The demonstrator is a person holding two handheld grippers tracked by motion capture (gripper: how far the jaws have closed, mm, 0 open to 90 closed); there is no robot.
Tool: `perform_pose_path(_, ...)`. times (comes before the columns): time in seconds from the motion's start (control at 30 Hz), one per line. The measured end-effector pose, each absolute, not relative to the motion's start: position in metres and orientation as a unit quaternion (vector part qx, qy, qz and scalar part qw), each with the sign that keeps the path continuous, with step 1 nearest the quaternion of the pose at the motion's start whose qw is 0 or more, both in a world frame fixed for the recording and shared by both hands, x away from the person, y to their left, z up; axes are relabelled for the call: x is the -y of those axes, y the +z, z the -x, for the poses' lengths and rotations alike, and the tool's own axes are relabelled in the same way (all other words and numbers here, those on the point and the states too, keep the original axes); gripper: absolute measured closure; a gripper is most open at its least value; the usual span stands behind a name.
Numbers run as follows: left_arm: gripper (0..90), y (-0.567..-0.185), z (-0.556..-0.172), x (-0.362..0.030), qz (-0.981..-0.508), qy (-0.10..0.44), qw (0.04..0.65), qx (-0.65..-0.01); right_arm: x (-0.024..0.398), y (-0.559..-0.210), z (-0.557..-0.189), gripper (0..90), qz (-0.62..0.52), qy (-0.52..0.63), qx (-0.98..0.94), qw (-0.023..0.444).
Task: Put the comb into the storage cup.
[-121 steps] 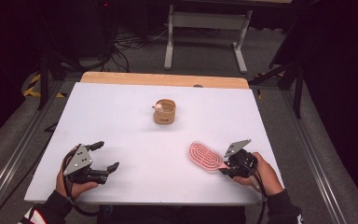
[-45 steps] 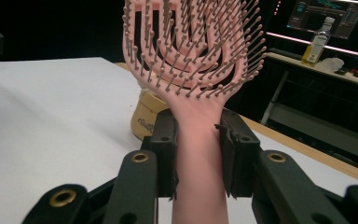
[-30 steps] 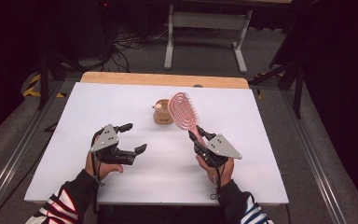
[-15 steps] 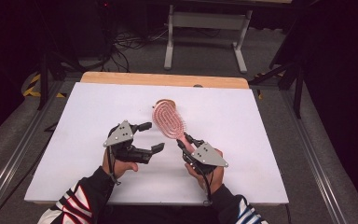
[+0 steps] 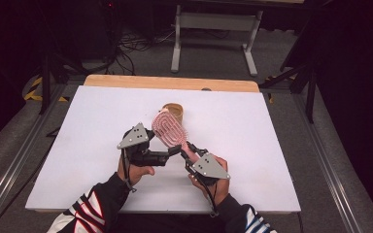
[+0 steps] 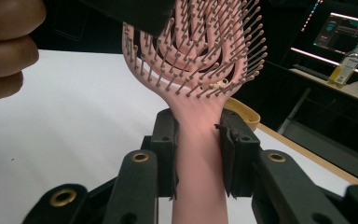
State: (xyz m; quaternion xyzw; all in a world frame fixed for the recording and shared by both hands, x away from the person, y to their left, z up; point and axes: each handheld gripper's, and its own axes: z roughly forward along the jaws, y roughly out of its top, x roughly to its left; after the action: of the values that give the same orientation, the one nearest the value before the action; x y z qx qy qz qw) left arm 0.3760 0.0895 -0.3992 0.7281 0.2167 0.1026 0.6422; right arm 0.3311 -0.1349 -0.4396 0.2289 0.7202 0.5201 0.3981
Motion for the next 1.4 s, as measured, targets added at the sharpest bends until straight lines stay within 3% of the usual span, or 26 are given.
perform_pose_path(0.23, 36.4, -0.398, -0.378, -0.088, -0.709, 0.089, 0.658, -0.237, 0.133, -0.442, -0.330, 70.1, -0.231, 0.512, -0.717, 0.413)
perform_pose_path(0.43, 56.3, -0.398, -0.379, -0.088, -0.704, 0.082, 0.662, -0.243, 0.134, -0.443, -0.333, 70.3, -0.243, 0.502, -0.723, 0.408)
perform_pose_path(0.77, 62.0, -0.399, -0.372, -0.089, -0.711, 0.094, 0.664, -0.212, 0.131, -0.445, -0.333, 70.0, -0.239, 0.491, -0.732, 0.407)
perform_pose_path(1.4, 63.4, -0.397, -0.368, -0.090, -0.718, 0.103, 0.660, -0.195, 0.130, -0.445, -0.332, 68.9, -0.236, 0.494, -0.745, 0.382)
